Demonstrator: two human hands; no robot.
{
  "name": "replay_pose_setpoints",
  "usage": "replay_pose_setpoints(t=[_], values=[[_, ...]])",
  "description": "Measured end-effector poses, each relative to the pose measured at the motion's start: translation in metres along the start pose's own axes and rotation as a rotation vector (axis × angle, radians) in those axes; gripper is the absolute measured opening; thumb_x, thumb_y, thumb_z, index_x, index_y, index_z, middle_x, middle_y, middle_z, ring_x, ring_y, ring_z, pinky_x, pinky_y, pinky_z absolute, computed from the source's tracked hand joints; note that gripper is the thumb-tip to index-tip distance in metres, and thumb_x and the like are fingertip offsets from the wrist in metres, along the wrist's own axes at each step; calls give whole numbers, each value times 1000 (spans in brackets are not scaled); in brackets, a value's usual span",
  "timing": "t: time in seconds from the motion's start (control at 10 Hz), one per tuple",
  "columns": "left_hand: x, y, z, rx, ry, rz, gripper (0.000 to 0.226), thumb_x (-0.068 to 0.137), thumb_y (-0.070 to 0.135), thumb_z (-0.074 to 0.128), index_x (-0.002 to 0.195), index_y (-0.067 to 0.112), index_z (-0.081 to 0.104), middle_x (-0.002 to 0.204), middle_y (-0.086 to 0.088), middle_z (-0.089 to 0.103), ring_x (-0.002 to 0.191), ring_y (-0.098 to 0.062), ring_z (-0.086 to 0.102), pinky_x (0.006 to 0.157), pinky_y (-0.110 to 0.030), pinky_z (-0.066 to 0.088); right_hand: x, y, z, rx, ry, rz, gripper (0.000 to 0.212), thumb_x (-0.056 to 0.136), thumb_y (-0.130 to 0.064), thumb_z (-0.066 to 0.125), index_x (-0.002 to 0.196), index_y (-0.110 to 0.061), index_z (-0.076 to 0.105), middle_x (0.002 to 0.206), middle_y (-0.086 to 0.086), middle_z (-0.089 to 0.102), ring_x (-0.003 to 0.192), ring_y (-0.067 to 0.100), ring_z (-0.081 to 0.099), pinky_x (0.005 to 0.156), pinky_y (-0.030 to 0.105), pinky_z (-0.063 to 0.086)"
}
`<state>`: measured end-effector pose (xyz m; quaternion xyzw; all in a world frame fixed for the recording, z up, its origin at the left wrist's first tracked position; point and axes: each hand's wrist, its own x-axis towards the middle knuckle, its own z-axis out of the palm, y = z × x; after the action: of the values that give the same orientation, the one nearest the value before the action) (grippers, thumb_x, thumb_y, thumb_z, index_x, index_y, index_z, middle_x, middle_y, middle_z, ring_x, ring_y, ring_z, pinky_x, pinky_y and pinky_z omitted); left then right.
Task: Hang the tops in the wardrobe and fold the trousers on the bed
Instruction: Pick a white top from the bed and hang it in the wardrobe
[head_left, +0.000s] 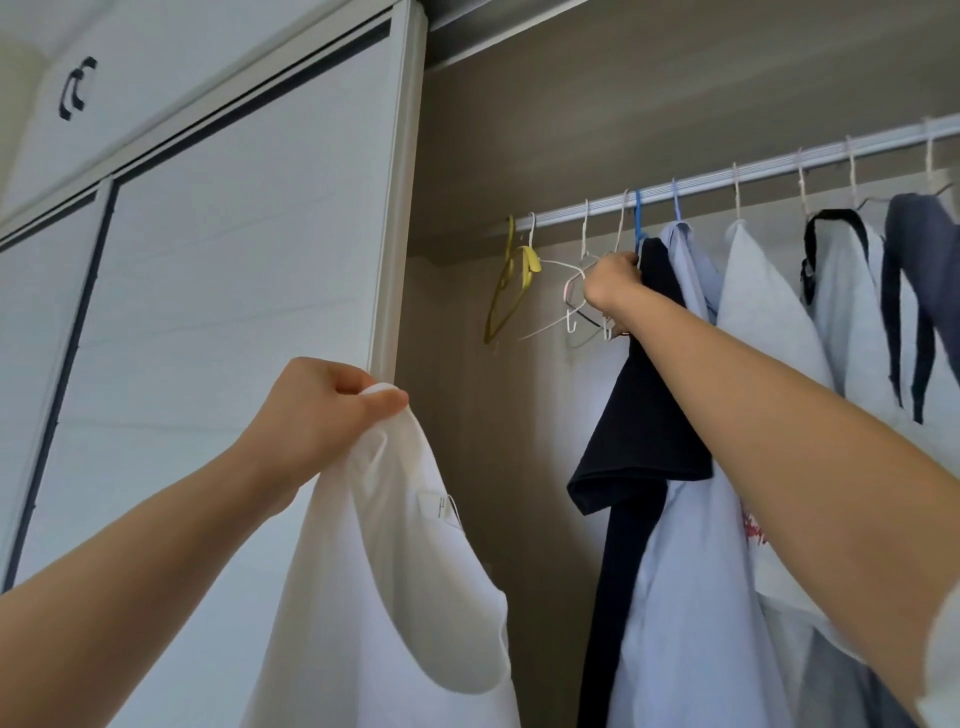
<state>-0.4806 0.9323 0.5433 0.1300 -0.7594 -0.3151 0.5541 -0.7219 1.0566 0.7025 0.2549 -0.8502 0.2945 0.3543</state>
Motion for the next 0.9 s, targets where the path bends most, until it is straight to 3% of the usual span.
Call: replay_pose_setpoints(t=[0.1,0.2,0.3,0.4,0.5,0.6,0.7,0.8,0.9], values=[[0,0,0,-5,-4,-5,24,86,27,72,67,12,75,70,-8,69,62,-15,62,55,-23,49,17,2,4,715,-42,150,45,96,-8,42,139,5,38,129,22,52,65,22,46,60,35,48],[-1,1,0,-7,-12,-11,25,86,28,71,68,11,75,71,-7,69,63,-16,63,55,-23,49,16,2,-1,783,-103,235,42,102,-20,29,138,-2,39,131,17,55,90,27,54,81,52,52],[-2,2,0,-3,-18,-15,25,86,28,71,69,10,75,73,-9,69,66,-18,64,56,-25,50,10,3,-4,734,-138,197,48,100,-16,36,146,-4,26,127,19,50,104,32,54,83,59,50],[-2,2,1,6,-21,-14,25,86,28,71,69,11,75,75,-10,70,70,-22,66,60,-28,52,8,3,-5,666,-90,99,47,100,-26,41,141,-2,38,124,17,54,108,31,57,81,48,49],[-3,2,0,8,-26,-17,25,87,27,71,69,10,75,76,-12,70,70,-23,67,61,-29,53,5,-5,-10,691,-74,66,42,98,-31,39,128,-6,55,126,13,56,100,25,53,80,40,45],[-3,2,0,7,-25,-17,25,87,28,71,71,10,75,77,-12,70,72,-23,67,60,-28,52,5,-10,-12,755,-118,54,25,96,-24,44,94,-16,68,136,12,50,104,25,49,83,39,42],[-4,3,1,14,-27,-18,24,88,29,70,73,12,75,78,-9,70,75,-23,67,58,-27,51,-3,-12,-12,753,-249,42,28,93,-28,53,117,-23,65,139,12,43,120,37,44,98,55,39],[-4,3,1,17,-32,-20,24,88,29,70,73,12,75,79,-9,69,75,-23,67,58,-26,49,-4,-13,-6,737,-291,49,38,96,-34,49,132,-24,55,110,9,57,111,32,49,92,58,37],[-5,3,1,16,-31,-26,23,88,28,69,74,12,75,79,-8,68,73,-21,66,57,-25,47,-5,-14,-2,737,-274,5,38,102,-22,36,139,-28,44,122,10,59,92,17,54,79,40,41]])
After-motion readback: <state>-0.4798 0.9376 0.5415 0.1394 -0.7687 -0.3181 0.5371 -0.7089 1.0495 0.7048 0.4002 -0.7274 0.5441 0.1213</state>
